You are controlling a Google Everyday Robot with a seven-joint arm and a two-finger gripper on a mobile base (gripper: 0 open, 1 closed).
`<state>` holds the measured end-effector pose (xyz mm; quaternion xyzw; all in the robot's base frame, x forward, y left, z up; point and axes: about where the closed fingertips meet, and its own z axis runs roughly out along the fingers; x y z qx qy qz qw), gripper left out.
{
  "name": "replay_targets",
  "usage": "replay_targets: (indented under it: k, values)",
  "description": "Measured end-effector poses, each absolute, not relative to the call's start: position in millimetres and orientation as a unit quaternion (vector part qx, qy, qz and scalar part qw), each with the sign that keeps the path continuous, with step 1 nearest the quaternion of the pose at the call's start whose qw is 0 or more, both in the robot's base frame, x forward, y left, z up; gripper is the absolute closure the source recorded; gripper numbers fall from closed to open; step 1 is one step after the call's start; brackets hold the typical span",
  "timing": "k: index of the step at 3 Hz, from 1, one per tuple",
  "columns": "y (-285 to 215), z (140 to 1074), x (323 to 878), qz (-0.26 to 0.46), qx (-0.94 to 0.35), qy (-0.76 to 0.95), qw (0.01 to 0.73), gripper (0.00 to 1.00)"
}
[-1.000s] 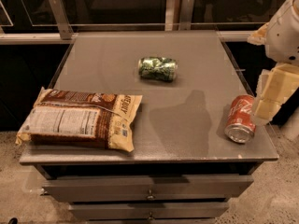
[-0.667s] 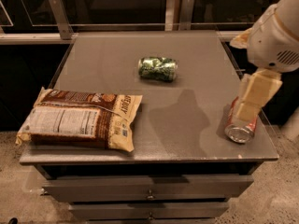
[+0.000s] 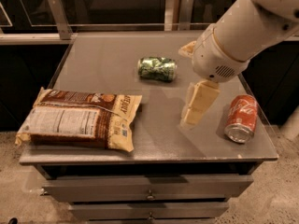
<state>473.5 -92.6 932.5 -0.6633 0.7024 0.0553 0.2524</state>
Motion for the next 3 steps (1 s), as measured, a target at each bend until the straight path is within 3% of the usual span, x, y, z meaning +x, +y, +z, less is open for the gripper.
replay_targets:
  k: [3]
  values:
    - [35.6,867.6,467.8,0.164,-0.706,0.643,0.248,0.0]
